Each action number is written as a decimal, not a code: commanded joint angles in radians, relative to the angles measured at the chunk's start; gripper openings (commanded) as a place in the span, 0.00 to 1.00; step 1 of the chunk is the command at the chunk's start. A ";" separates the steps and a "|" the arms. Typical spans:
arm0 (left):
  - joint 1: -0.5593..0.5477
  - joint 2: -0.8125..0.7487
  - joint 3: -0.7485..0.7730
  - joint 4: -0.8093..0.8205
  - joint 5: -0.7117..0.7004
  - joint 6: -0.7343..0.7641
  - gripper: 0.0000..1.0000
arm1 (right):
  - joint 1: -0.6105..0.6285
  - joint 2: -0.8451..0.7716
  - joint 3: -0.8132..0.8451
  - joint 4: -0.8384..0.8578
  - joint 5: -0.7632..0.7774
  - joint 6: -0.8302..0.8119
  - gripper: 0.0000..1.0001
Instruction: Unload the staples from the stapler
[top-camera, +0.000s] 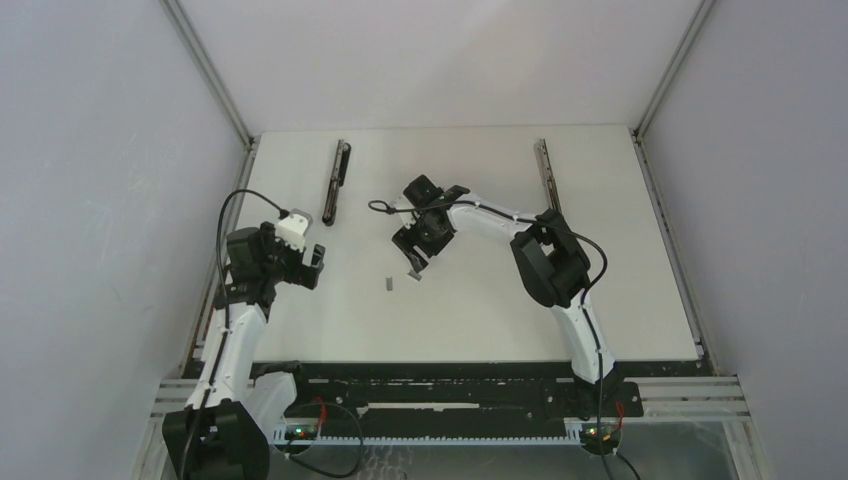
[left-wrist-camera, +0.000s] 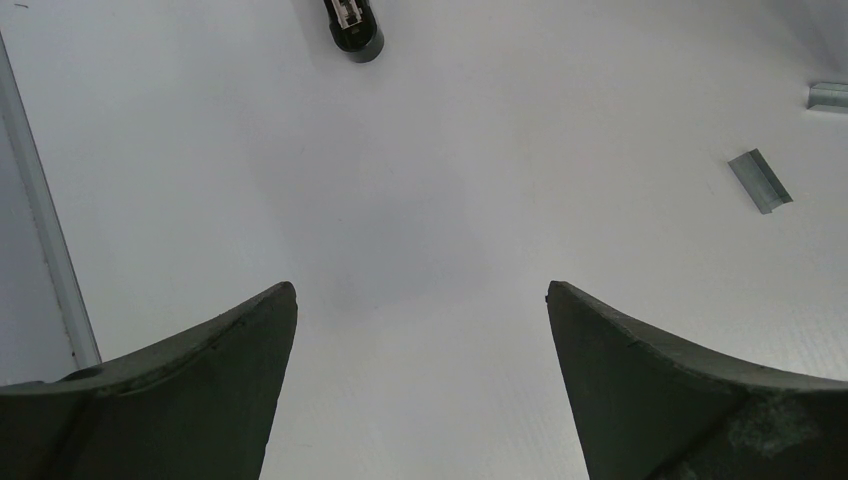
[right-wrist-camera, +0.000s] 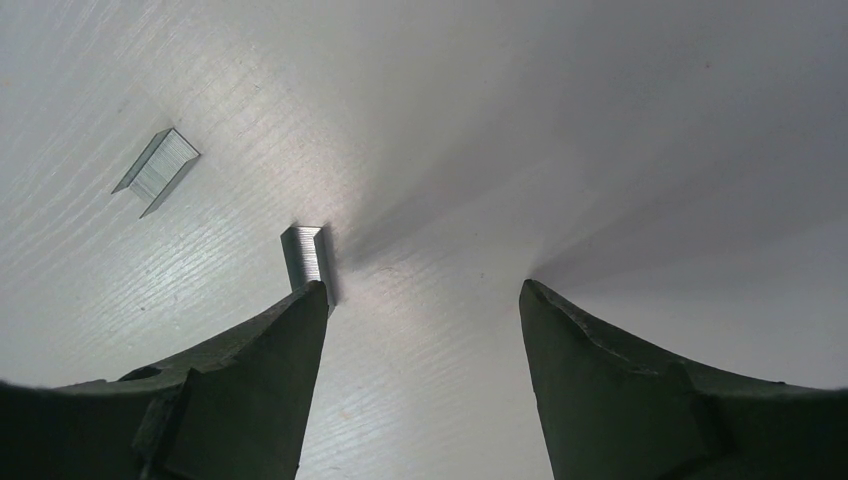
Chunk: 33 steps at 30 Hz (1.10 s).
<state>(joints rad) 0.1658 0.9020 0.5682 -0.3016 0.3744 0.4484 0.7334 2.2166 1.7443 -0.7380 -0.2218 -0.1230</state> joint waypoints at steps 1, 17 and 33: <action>0.010 -0.011 0.004 0.014 0.028 0.015 1.00 | 0.008 0.027 0.024 -0.011 0.012 -0.003 0.71; 0.010 -0.001 0.006 0.013 0.028 0.015 1.00 | 0.018 0.034 0.029 -0.017 0.006 -0.009 0.69; 0.010 -0.002 0.006 0.013 0.028 0.016 1.00 | 0.025 0.055 0.041 -0.034 0.020 -0.014 0.69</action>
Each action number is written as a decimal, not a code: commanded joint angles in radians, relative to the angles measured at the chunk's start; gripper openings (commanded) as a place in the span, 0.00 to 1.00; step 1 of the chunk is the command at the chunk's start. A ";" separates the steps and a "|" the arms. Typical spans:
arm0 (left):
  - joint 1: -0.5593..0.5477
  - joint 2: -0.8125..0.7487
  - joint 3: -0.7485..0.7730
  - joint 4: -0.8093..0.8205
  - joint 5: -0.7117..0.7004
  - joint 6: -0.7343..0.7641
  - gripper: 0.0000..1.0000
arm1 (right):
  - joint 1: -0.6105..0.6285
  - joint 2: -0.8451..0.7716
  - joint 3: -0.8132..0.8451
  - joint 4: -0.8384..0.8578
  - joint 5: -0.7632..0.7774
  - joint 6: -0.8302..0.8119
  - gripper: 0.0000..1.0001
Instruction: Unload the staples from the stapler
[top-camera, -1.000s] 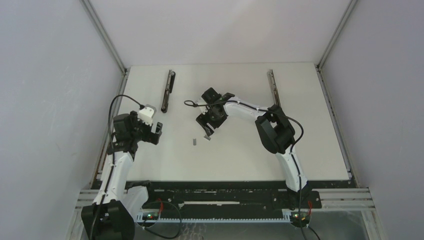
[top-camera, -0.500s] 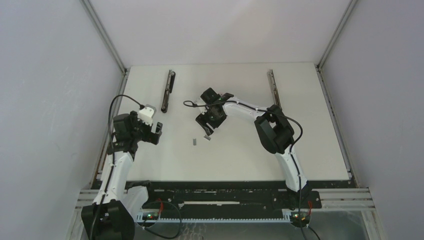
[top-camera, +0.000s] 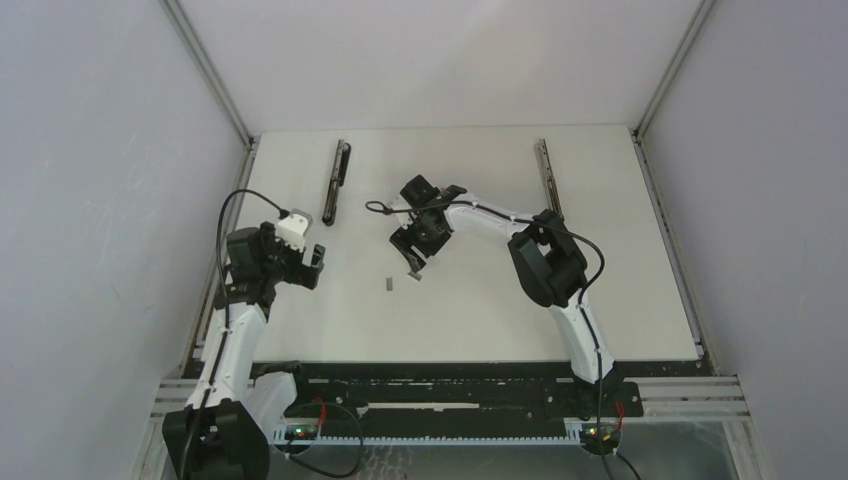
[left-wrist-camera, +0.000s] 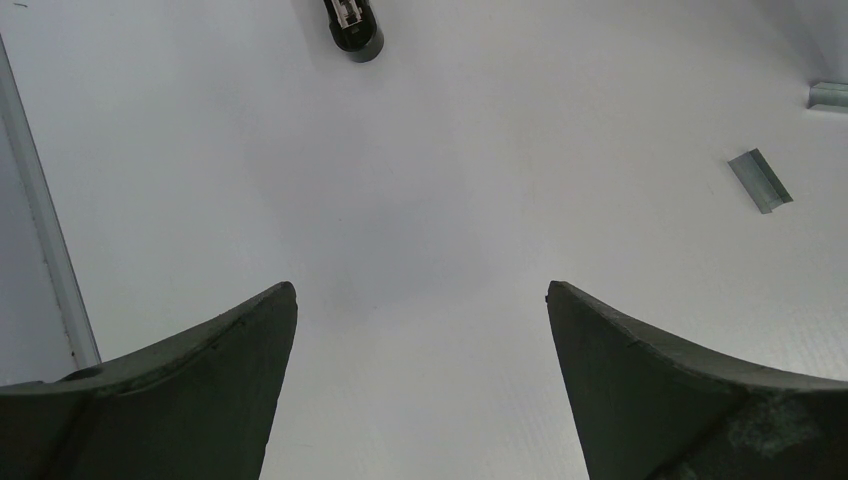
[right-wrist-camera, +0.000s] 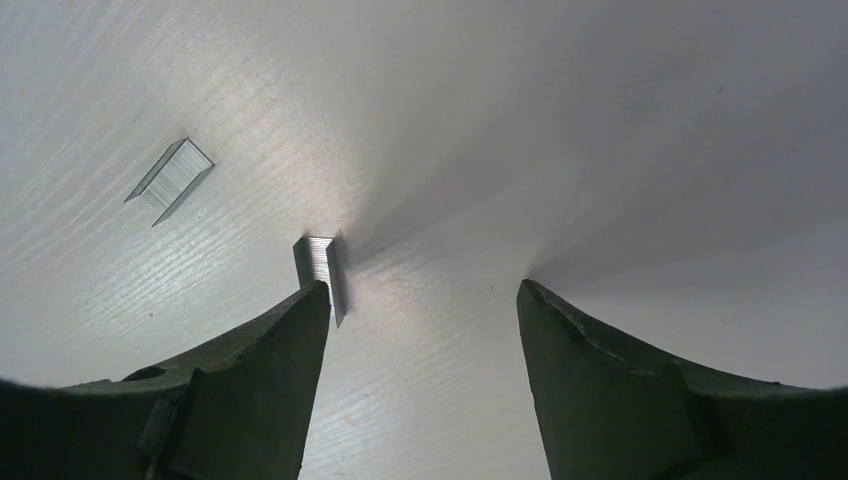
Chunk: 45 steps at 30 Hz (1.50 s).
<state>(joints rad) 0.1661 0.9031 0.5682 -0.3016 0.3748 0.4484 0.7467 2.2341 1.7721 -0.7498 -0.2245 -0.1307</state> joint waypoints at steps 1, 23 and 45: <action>0.009 -0.003 0.006 0.014 0.027 0.016 1.00 | 0.013 0.040 0.015 -0.023 0.033 -0.007 0.69; 0.011 -0.007 0.004 0.013 0.029 0.017 1.00 | 0.040 0.072 0.029 -0.039 0.099 -0.029 0.59; 0.012 -0.011 0.005 0.010 0.030 0.015 1.00 | -0.011 0.077 0.053 -0.079 -0.041 -0.056 0.44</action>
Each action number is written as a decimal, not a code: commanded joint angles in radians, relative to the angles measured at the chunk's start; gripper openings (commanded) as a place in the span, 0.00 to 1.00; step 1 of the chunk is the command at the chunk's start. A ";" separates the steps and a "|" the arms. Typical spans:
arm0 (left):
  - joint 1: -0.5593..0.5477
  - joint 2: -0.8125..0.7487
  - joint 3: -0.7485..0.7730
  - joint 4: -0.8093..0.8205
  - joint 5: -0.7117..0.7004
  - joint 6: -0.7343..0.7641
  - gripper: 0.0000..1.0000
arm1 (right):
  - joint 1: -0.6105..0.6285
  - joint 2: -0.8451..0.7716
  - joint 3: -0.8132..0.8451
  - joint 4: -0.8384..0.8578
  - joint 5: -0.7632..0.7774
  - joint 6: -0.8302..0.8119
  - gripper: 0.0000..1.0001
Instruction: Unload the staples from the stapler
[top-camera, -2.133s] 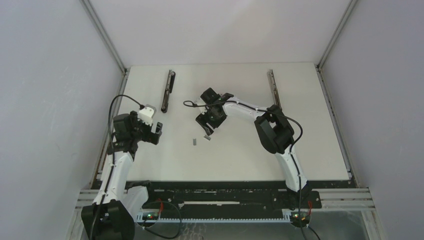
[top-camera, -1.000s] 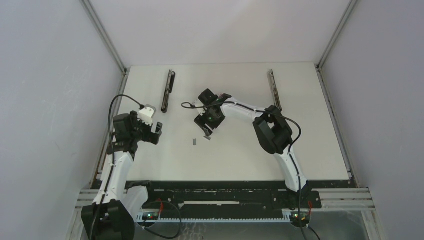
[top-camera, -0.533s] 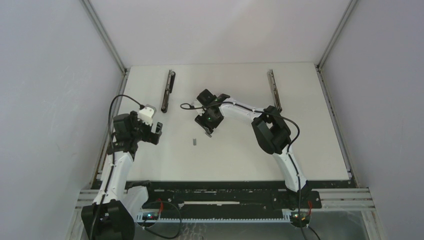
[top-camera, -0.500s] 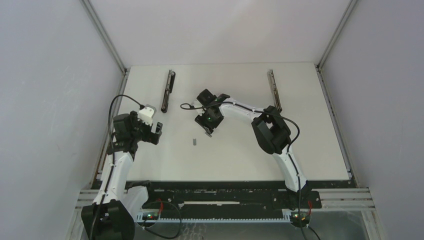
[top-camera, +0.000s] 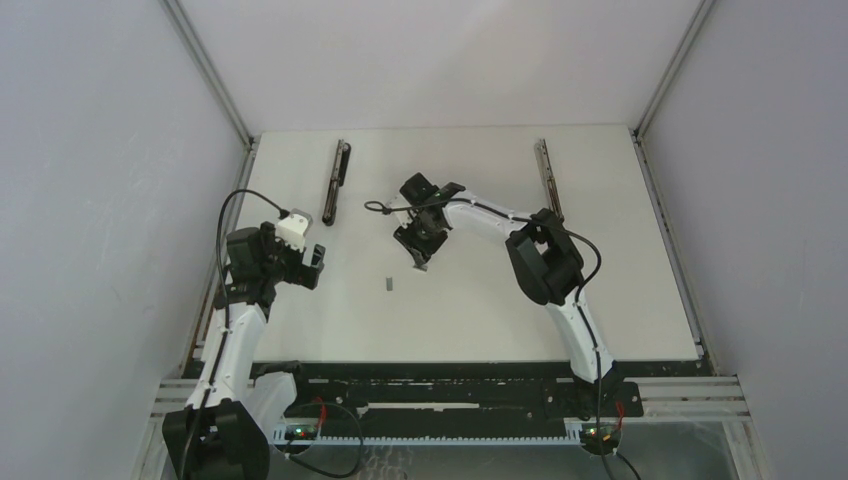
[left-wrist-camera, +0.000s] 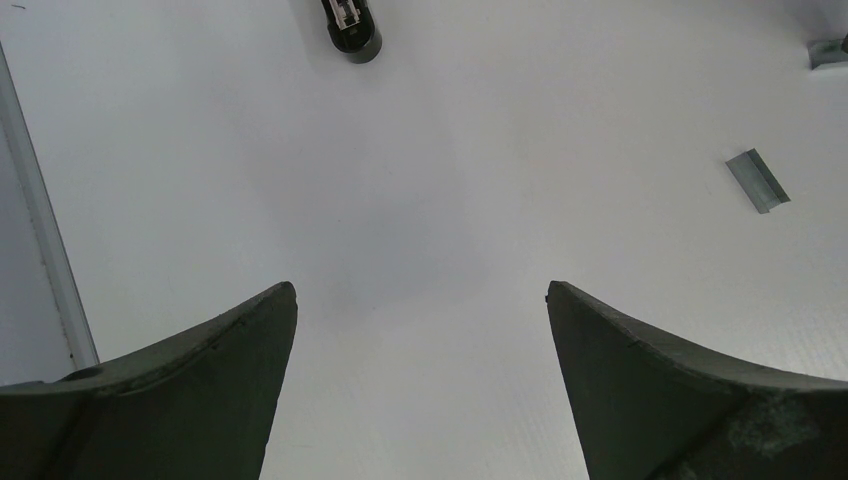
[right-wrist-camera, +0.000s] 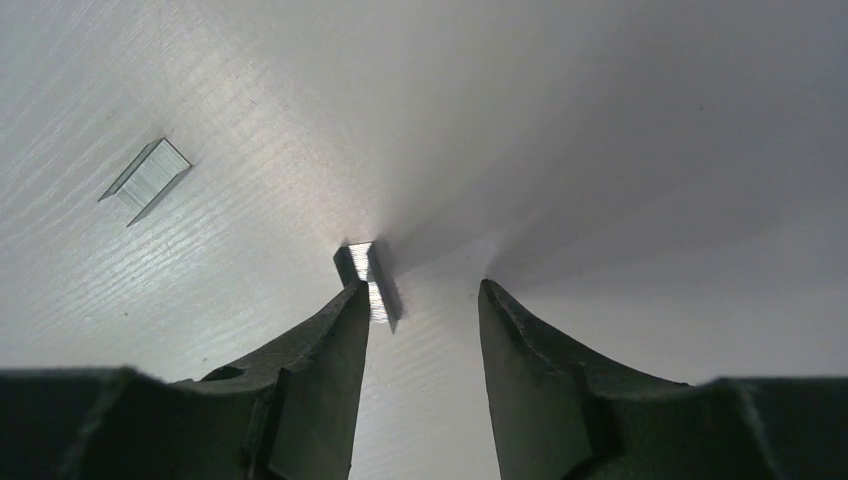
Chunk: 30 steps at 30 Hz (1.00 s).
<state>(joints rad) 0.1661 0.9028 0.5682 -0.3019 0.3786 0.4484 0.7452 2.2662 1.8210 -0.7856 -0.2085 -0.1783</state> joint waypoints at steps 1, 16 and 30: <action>0.010 -0.011 0.006 0.010 0.026 0.015 1.00 | -0.012 0.048 0.004 -0.044 -0.058 -0.008 0.41; 0.011 -0.011 0.006 0.009 0.026 0.015 1.00 | -0.050 0.079 0.014 -0.073 -0.207 0.012 0.21; 0.010 -0.006 0.007 0.010 0.025 0.013 1.00 | -0.110 0.064 0.001 -0.067 -0.231 0.030 0.29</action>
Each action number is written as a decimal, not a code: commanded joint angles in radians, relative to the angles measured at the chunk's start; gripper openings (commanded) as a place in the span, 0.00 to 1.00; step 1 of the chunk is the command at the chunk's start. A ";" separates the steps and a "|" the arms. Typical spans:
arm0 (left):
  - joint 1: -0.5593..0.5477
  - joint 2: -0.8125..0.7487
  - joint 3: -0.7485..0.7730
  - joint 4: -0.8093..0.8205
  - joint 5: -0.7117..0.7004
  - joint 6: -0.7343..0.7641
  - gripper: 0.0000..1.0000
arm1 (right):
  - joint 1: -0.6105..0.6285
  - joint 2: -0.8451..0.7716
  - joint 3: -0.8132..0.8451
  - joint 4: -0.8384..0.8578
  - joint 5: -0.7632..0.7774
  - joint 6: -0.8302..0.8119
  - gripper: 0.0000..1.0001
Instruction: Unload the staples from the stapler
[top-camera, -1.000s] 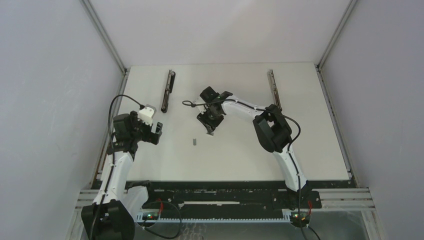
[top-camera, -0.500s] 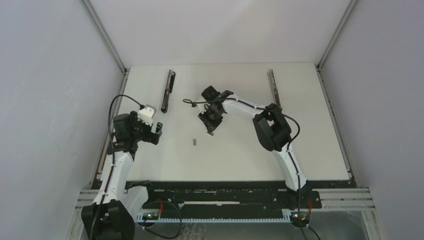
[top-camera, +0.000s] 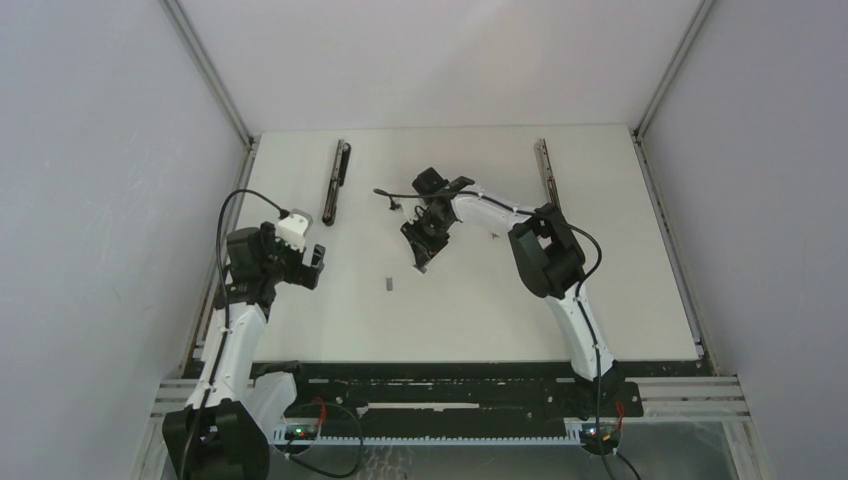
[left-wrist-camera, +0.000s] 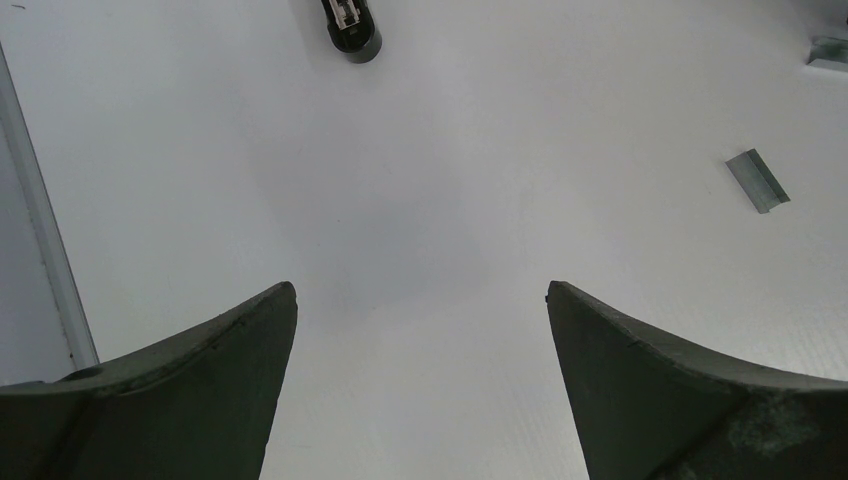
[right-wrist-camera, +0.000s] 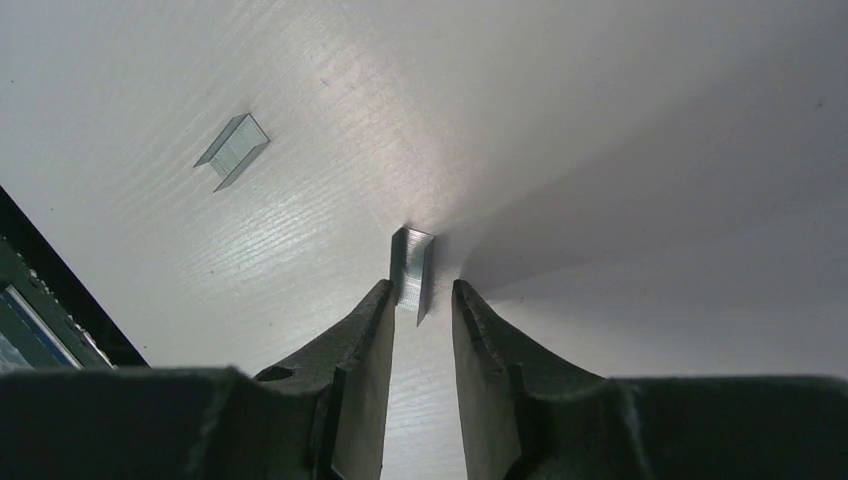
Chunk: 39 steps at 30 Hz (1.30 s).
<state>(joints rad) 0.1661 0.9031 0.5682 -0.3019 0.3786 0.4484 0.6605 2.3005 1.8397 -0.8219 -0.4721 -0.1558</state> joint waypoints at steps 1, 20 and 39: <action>0.010 -0.007 0.007 0.009 0.025 0.013 1.00 | -0.031 0.030 -0.020 -0.027 0.032 0.012 0.29; 0.010 0.003 0.007 0.010 0.027 0.015 1.00 | -0.035 0.071 -0.014 -0.038 -0.058 0.031 0.24; 0.011 0.003 0.007 0.009 0.025 0.015 1.00 | -0.017 0.072 -0.010 -0.039 -0.011 0.048 0.12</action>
<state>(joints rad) 0.1661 0.9096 0.5682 -0.3023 0.3786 0.4484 0.6357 2.3211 1.8389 -0.8398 -0.5510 -0.1093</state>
